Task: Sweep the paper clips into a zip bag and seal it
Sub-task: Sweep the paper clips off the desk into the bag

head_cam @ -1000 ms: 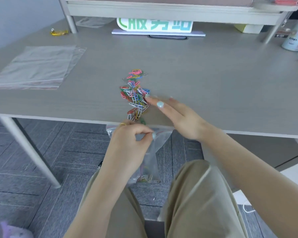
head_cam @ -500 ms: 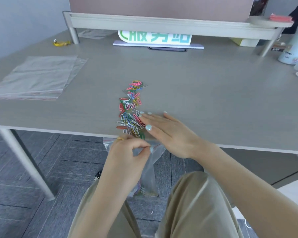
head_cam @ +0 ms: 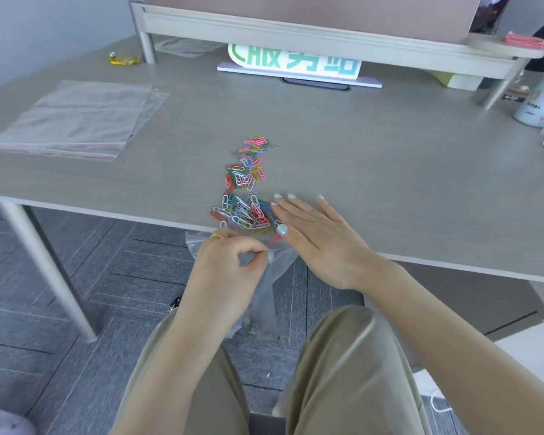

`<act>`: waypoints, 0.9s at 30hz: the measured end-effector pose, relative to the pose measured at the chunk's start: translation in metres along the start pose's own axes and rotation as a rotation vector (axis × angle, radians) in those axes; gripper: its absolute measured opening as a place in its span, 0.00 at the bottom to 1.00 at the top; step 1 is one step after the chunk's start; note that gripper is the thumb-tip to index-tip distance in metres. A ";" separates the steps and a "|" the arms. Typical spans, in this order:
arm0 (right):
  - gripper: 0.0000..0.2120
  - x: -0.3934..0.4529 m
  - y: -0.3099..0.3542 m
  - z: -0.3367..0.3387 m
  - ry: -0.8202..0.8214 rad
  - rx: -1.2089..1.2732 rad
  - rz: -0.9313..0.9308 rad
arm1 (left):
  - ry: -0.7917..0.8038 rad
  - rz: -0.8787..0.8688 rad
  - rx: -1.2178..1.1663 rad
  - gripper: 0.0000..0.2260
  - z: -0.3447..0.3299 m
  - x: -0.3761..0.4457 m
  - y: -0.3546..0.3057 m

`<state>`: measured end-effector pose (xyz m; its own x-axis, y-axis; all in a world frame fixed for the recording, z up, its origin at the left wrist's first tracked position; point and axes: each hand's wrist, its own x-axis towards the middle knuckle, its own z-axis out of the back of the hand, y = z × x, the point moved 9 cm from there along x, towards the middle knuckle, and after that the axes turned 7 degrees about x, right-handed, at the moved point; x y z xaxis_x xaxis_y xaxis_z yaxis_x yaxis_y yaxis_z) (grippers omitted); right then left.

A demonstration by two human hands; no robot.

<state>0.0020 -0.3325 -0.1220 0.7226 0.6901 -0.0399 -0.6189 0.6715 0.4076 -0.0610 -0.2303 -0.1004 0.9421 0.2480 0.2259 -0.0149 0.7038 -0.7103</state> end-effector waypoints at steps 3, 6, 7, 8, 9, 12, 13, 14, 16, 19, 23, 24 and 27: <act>0.25 -0.004 0.006 -0.003 -0.016 -0.032 -0.001 | -0.013 -0.005 0.014 0.04 0.002 -0.001 -0.001; 0.26 -0.004 0.011 -0.008 -0.007 -0.041 -0.028 | -0.014 -0.019 0.002 0.06 0.001 -0.003 -0.006; 0.27 -0.003 0.013 -0.009 -0.011 -0.041 -0.032 | -0.013 -0.026 -0.006 0.06 0.001 -0.004 -0.008; 0.29 -0.003 0.015 -0.010 -0.020 -0.045 -0.033 | -0.015 -0.032 -0.009 0.06 0.001 -0.005 -0.010; 0.30 -0.002 0.016 -0.010 -0.028 -0.046 -0.033 | -0.018 -0.037 -0.013 0.06 0.002 -0.005 -0.011; 0.32 -0.003 0.019 -0.013 -0.030 -0.019 -0.025 | -0.019 -0.036 -0.028 0.06 0.006 -0.006 -0.008; 0.34 -0.005 0.023 -0.015 -0.030 -0.007 -0.010 | -0.022 -0.033 -0.031 0.06 0.007 -0.006 -0.006; 0.36 -0.006 0.027 -0.017 -0.029 0.007 0.006 | -0.026 -0.026 -0.030 0.06 0.008 -0.006 -0.004; 0.36 -0.007 0.034 -0.019 -0.019 0.047 0.024 | -0.034 -0.017 -0.018 0.06 0.009 -0.005 -0.002; 0.30 -0.002 0.037 -0.012 -0.032 0.128 0.036 | -0.036 -0.029 -0.028 0.06 0.009 -0.006 -0.006; 0.21 0.032 0.037 0.013 -0.119 0.438 0.073 | -0.046 0.000 -0.029 0.05 0.009 -0.005 -0.004; 0.19 0.043 0.039 0.015 -0.105 0.543 0.085 | -0.035 0.006 -0.027 0.05 0.008 -0.004 -0.002; 0.16 0.073 0.053 0.007 0.030 0.620 0.137 | -0.015 0.006 -0.025 0.04 0.004 -0.003 0.002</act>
<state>0.0243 -0.2489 -0.0967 0.6351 0.7719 0.0282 -0.4051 0.3018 0.8630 -0.0651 -0.2271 -0.0999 0.9368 0.2623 0.2315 -0.0121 0.6856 -0.7279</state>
